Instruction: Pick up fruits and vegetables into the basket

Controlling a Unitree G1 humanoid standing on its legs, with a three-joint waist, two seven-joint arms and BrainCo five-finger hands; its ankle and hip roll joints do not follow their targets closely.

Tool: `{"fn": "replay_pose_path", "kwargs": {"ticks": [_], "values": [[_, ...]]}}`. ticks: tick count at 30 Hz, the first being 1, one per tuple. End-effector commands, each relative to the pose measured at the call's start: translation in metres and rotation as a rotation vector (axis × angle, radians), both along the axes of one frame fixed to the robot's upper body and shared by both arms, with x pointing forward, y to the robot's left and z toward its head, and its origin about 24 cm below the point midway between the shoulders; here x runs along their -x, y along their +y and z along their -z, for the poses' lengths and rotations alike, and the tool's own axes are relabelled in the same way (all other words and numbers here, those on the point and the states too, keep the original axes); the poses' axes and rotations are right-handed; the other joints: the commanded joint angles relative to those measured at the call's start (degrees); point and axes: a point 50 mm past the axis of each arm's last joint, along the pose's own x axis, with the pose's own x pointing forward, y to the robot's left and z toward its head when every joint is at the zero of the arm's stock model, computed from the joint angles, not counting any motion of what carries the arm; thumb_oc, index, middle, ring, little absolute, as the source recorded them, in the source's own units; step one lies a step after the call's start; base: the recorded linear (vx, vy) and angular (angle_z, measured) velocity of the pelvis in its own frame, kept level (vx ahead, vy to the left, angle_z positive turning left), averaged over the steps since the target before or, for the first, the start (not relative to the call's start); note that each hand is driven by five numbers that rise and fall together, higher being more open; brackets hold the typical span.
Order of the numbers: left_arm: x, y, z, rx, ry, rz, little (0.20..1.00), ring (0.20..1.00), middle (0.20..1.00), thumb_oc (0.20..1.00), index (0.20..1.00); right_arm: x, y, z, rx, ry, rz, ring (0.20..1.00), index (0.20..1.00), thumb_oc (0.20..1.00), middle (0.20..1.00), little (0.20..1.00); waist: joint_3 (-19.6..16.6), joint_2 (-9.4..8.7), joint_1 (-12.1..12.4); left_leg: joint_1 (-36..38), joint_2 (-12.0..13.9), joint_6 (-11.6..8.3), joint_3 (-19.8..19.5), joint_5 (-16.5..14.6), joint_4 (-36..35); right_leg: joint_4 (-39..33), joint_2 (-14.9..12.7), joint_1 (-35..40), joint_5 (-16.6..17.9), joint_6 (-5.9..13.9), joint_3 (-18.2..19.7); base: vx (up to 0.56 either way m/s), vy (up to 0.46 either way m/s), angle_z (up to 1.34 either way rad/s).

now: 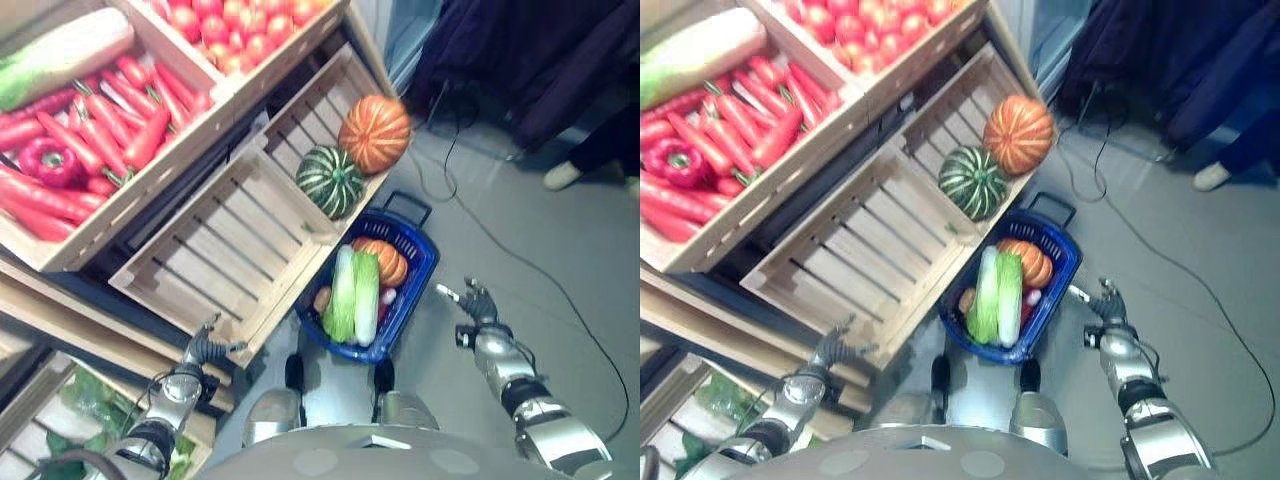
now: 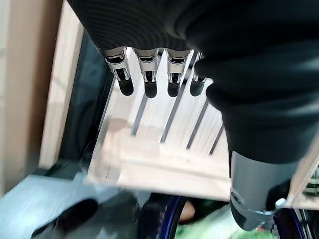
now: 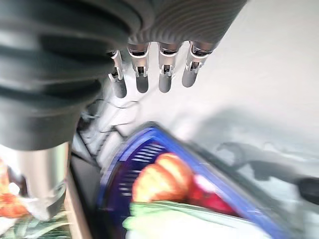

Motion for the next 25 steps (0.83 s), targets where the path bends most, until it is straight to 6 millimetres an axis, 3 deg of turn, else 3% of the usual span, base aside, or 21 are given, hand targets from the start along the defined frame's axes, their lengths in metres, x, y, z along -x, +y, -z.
{"fn": "replay_pose_path", "kwargs": {"ticks": [1, 6, 9, 25], "values": [[0.012, 0.007, 0.007, -0.016, 0.095, 0.026, 1.000, 1.000, 1.000, 1.000, 1.000, 0.014, 0.004, 0.012, -0.036, 0.078, -0.014, 1.000, 1.000, 1.000, 1.000, 1.000, -2.1, -1.41, -0.1, -0.5, -1.6, 0.57, 0.6, -3.9, 1.0, 3.3, -2.3, -0.5, -1.0, 3.71, -1.4, 0.07, 0.003, -0.04], [0.024, 0.005, 0.014, 0.029, 0.153, -0.019, 1.000, 1.000, 1.000, 1.000, 1.000, 0.054, 0.008, 0.034, -0.072, 0.265, 0.014, 1.000, 1.000, 1.000, 1.000, 1.000, -3.0, -1.33, -0.6, 1.1, -1.4, 0.81, 1.3, -4.9, 1.2, 3.6, -2.5, 0.9, -1.8, 3.66, -1.3, 0.06, 0.015, -0.05], [0.026, 0.001, 0.017, 0.053, 0.171, -0.025, 1.000, 1.000, 1.000, 1.000, 1.000, 0.067, 0.011, 0.040, -0.082, 0.331, 0.019, 1.000, 1.000, 1.000, 1.000, 1.000, -3.3, -1.31, -0.8, 1.5, -1.2, 0.88, 1.2, -5.2, 1.1, 3.6, -2.4, 1.3, -2.2, 3.56, -1.2, 0.04, 0.012, -0.02], [0.031, -0.006, 0.022, 0.129, 0.229, -0.044, 1.000, 1.000, 1.000, 1.000, 1.000, 0.083, 0.017, 0.048, -0.118, 0.444, -0.026, 1.000, 1.000, 1.000, 1.000, 1.000, -4.2, -1.53, -1.1, 2.4, -0.7, 0.71, 0.3, -5.9, 1.0, 3.4, -1.8, 2.1, -3.1, 3.11, 0.2, 0.01, 0.003, 0.00]]}}
